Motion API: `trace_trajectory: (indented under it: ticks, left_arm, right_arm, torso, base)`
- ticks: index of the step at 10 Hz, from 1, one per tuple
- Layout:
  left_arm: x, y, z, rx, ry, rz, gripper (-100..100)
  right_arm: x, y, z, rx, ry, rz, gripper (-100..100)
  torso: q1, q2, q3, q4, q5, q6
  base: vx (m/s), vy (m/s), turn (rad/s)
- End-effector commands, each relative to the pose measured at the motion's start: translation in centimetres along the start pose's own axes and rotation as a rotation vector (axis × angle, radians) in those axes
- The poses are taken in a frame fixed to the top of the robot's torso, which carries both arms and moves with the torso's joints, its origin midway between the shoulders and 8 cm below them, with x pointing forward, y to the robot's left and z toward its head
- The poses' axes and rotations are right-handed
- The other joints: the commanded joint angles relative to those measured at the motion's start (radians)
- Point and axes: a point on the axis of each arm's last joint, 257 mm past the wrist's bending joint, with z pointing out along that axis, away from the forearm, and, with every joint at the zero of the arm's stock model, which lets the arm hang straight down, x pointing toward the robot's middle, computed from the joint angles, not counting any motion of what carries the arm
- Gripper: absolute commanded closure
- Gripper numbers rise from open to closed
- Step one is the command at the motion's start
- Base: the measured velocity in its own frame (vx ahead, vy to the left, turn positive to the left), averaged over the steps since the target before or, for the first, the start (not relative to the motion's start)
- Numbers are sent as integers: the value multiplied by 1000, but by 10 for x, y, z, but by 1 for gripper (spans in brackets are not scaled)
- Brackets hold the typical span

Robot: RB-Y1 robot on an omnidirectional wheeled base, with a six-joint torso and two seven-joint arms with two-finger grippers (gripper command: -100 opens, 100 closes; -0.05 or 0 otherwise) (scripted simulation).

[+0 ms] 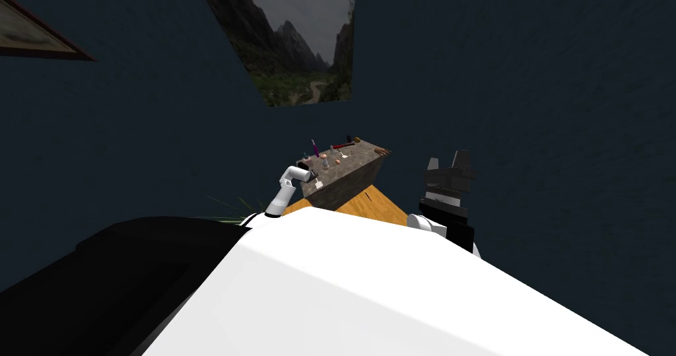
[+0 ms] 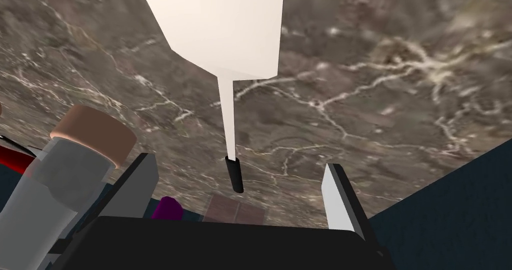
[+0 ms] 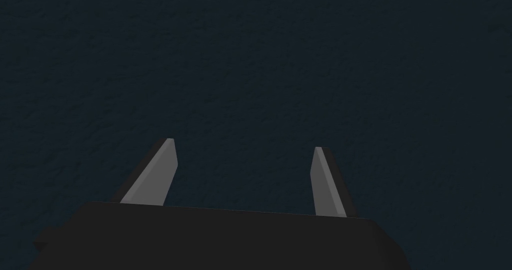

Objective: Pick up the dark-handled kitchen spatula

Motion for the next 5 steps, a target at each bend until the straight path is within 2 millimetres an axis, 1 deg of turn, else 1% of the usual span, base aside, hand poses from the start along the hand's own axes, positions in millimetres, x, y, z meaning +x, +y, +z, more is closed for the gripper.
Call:
trace_trajectory:
  ticks: [1,2,3,5]
  left_arm:
    - [2,7,1,-27,20,7,-100]
    - [4,14,2,-60,44,18,-100]
    - [4,15,2,-64,47,18,-100]
    - [6,29,2,-123,91,38,-100]
  right_arm:
    - [0,0,0,0,0,0,0]
    - [0,0,0,0,0,0,0]
    - [0,0,0,0,0,0,0]
    - [0,0,0,0,0,0,0]
  torso:
    - [0,0,0,0,0,0]
    - [0,1,0,0,0,0]
    - [0,0,0,0,0,0]
    - [0,0,0,0,0,0]
  base:
    - [46,-26,-15]
    - [53,-29,-30]
    - [55,-30,-10]
    - [66,-43,-21]
